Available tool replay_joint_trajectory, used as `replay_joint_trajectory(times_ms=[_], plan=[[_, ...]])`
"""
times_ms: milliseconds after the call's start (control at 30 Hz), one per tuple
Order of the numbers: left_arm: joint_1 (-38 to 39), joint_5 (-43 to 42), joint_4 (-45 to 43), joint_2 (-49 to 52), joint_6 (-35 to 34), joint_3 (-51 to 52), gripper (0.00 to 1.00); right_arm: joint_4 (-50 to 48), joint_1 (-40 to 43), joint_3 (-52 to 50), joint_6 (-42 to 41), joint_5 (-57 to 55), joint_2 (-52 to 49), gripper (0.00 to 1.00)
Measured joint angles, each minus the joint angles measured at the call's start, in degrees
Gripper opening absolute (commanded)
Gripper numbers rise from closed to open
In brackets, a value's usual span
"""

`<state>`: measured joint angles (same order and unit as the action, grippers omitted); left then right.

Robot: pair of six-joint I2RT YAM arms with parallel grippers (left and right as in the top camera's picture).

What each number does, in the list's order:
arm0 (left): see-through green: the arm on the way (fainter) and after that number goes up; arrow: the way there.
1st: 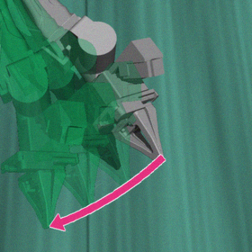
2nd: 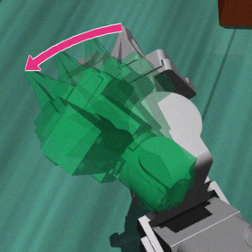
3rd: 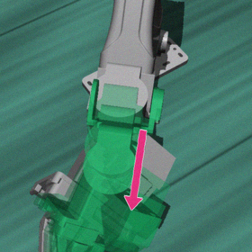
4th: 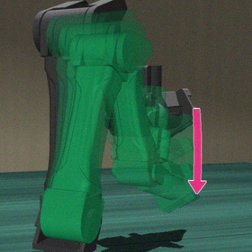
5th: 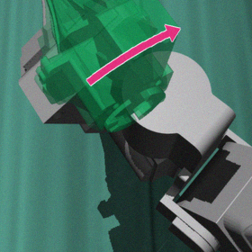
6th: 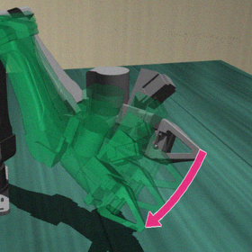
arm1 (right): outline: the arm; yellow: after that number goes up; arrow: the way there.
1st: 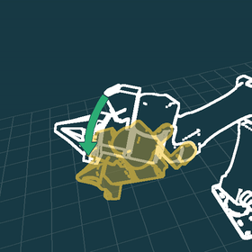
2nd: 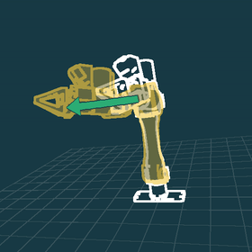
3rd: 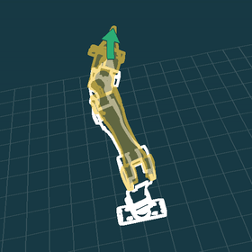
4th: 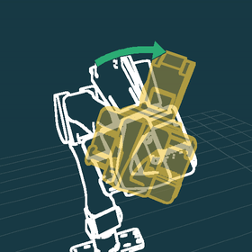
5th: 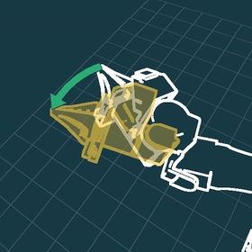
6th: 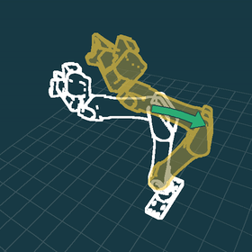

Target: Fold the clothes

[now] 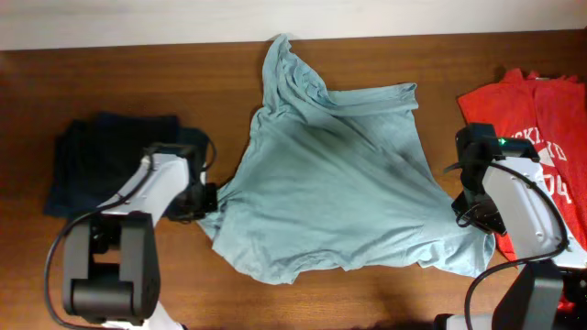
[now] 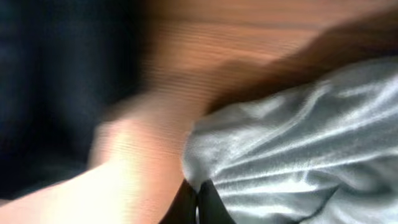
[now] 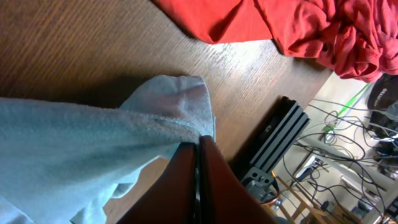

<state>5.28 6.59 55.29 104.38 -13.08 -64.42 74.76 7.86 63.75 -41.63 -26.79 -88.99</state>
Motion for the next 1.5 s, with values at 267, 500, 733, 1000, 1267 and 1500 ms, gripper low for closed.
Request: replay_joint_trajectory(times_ms=[267,500,733,1000,1267,1500], plan=[[-7.04,5.05,2.38,-8.17,-1.53,-5.11,0.00,-0.42,0.00,0.02,0.09,0.79,0.00,0.04],[-9.68,5.88,2.36,-8.33,-1.53,-5.11,0.01,-0.61,0.00,0.00,0.42,1.42,0.00,0.33],[-10.45,6.64,2.54,-8.33,-2.16,-6.03,0.40,-0.96,0.00,0.02,1.51,2.08,0.00,0.64],[-10.51,6.40,2.43,-8.72,-2.08,-11.54,0.46,-8.76,0.00,0.00,9.68,9.27,0.00,0.67],[-8.63,-3.39,1.05,-10.73,3.43,-14.47,0.39,-35.76,-0.76,0.13,30.36,37.88,0.00,0.25],[-4.22,-6.51,-0.22,-10.75,6.51,-14.47,0.39,-52.04,-4.63,0.28,32.92,43.63,-3.72,0.17]])
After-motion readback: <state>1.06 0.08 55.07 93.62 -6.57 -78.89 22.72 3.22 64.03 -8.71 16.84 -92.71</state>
